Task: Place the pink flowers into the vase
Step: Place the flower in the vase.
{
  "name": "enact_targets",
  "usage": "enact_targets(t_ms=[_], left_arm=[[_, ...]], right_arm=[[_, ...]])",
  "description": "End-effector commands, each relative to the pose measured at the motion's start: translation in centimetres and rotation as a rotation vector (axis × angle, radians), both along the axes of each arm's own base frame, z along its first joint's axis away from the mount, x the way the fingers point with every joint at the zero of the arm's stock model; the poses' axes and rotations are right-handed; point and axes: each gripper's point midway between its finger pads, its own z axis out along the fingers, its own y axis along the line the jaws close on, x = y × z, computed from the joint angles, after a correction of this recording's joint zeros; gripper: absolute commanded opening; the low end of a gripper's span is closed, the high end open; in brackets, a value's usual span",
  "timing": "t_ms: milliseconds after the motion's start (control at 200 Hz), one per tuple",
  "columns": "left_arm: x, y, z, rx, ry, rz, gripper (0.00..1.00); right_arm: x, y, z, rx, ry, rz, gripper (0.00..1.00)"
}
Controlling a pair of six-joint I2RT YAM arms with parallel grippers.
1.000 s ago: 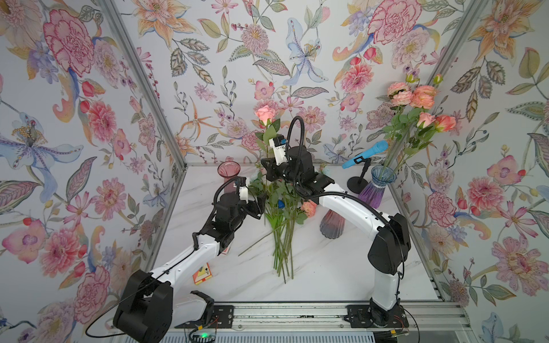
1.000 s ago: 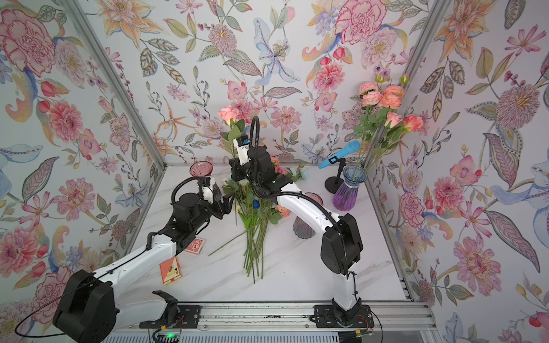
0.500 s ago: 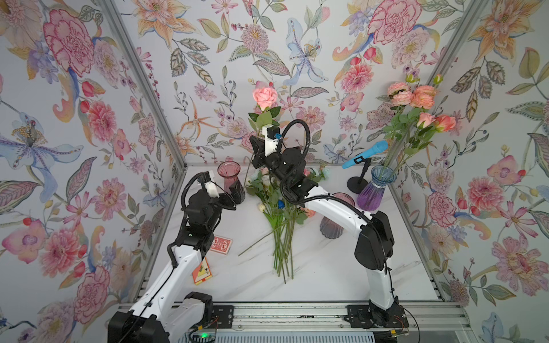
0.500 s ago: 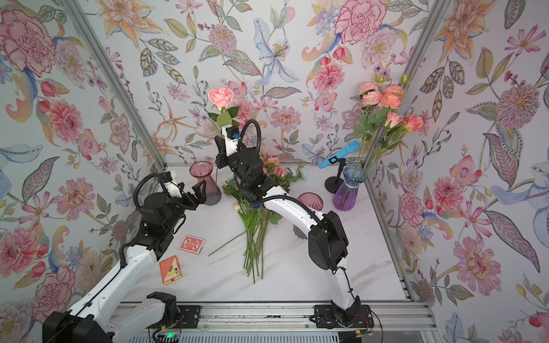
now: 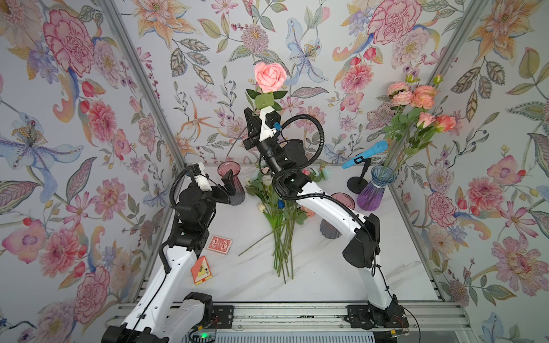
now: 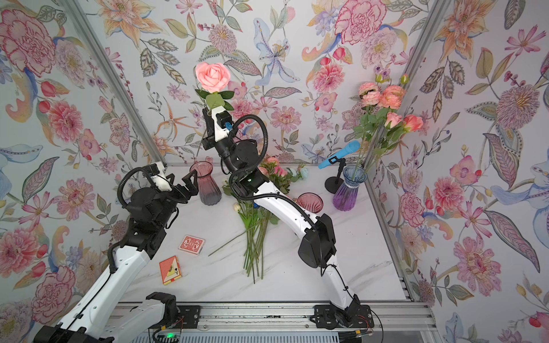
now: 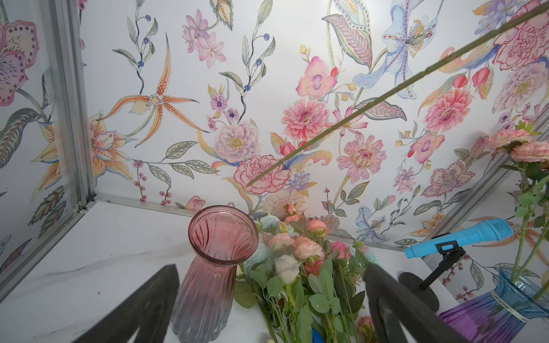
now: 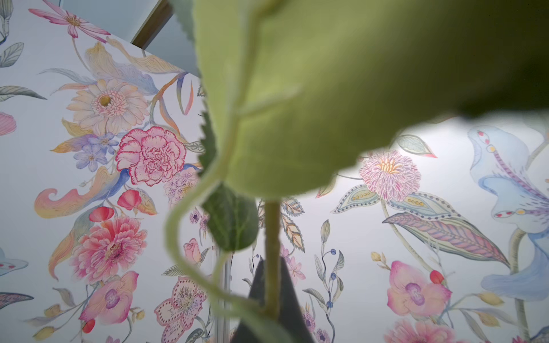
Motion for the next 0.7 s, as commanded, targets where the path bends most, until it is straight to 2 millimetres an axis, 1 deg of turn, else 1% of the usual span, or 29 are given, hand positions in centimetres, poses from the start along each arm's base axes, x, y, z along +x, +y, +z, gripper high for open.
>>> enact_targets(t_ms=[0, 10, 35, 100, 205, 235, 295, 365, 525, 695], left_arm=[[-0.6, 0.2, 1.3, 0.019, -0.022, 0.0, 1.0], [-0.6, 0.2, 1.3, 0.021, -0.021, 0.0, 1.0], [-0.6, 0.2, 1.1, 0.022, -0.018, 0.0, 1.0], [-0.8, 0.2, 0.7, 0.028, -0.011, -0.001, 1.0], [-1.0, 0.3, 0.1, 0.034, 0.003, 0.001, 1.0], [-1.0, 0.4, 0.0, 0.038, 0.006, 0.003, 1.0], [-1.0, 0.3, -0.3, 0.047, 0.013, 0.005, 1.0], [-1.0, 0.4, -0.2, 0.058, 0.013, 0.01, 1.0], [-0.9, 0.0, -0.6, 0.072, 0.018, 0.003, 1.0], [-0.9, -0.2, -1.2, 0.093, 0.026, 0.0, 1.0]], right_arm=[[2.6, 1.4, -2.8, -0.029, 0.028, -0.036, 0.0], [2.5, 1.4, -2.7, -0.026, 0.027, -0.034, 0.0], [3.0, 1.8, -3.4, -0.034, 0.036, -0.034, 0.0], [3.7, 2.4, -4.3, -0.038, 0.049, -0.031, 0.0], [5.1, 3.4, -6.5, -0.055, 0.079, -0.026, 0.0], [5.4, 3.5, -6.9, -0.055, 0.086, -0.026, 0.0], [6.1, 4.0, -8.4, -0.061, 0.113, -0.022, 0.0], [6.9, 4.3, -9.9, -0.073, 0.138, -0.022, 0.0], [8.0, 5.7, -13.6, -0.097, 0.201, 0.006, 0.0], [8.8, 6.7, -16.3, -0.107, 0.262, 0.031, 0.01]])
